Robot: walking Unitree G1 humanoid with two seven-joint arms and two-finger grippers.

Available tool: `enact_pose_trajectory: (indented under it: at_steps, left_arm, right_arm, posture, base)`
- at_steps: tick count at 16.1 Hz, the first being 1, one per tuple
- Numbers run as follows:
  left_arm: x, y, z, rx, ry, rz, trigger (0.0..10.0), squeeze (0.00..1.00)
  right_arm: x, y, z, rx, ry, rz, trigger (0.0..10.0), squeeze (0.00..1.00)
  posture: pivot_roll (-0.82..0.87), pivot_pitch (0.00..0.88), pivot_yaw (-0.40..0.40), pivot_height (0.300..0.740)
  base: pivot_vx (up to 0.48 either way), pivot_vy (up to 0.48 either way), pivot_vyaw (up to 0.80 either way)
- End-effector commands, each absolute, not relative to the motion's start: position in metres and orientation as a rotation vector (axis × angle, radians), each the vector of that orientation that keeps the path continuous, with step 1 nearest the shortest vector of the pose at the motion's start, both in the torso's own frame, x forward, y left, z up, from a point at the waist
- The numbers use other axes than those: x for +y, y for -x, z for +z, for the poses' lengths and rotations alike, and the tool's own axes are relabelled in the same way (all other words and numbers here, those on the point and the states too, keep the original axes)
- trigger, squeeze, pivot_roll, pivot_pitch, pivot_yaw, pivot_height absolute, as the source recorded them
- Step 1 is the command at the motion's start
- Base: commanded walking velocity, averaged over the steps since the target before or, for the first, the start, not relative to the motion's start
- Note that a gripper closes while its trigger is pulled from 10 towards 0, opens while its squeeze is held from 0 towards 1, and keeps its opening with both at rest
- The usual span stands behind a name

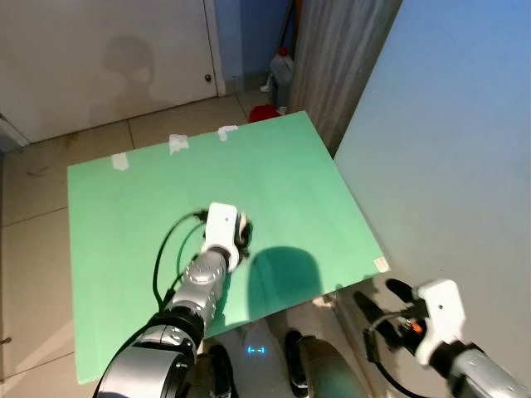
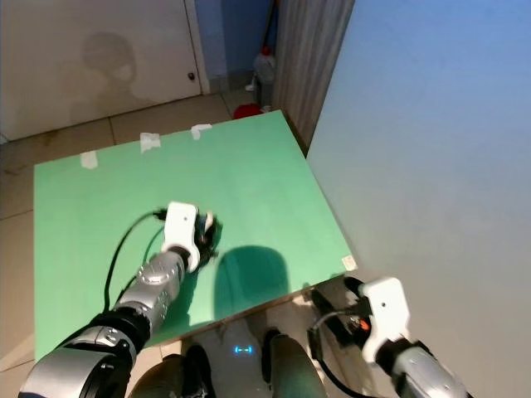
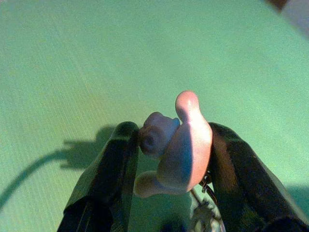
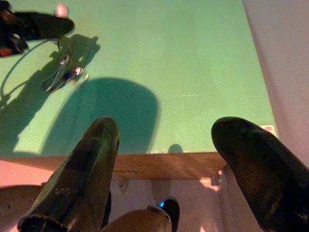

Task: Hang keys on a hook

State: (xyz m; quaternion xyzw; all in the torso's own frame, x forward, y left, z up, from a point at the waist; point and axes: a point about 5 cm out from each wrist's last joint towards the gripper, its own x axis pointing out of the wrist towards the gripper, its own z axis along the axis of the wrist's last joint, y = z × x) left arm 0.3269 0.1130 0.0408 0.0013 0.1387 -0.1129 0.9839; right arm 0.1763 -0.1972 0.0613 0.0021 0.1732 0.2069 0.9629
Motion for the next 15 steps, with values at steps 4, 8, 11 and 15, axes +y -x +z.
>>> enact_pose_trajectory:
  at_steps: [4,8,11,15]
  left_arm:
    - [0.121,-0.34,0.09,0.021,0.0,-0.272,0.0,0.0]
    - [0.138,-0.349,0.147,-0.184,-0.103,-0.277,0.0,0.0]
    - [0.159,-0.323,0.141,-0.209,-0.157,-0.211,0.0,0.0]
    - [0.165,-0.249,0.091,-0.138,-0.169,-0.214,0.0,0.0]
  right_arm:
    - [-0.17,-0.209,0.043,0.326,-0.058,0.435,10.0,0.0]
    - [-0.14,-0.251,0.039,0.264,-0.092,0.478,10.0,0.0]
    - [-0.136,-0.272,0.047,0.188,-0.111,0.447,10.0,0.0]
    - [-0.156,-0.277,0.063,0.064,-0.131,0.36,10.0,0.0]
  posture:
    - [-0.27,0.082,0.068,0.74]
    - [-0.17,0.0,0.099,0.74]
    - [-0.14,0.0,0.109,0.74]
    - [-0.15,0.0,0.101,0.74]
  base:
    - [0.0,0.0,0.0]
    - [0.0,0.0,0.0]
    - [0.0,0.0,0.0]
    - [0.0,0.0,0.0]
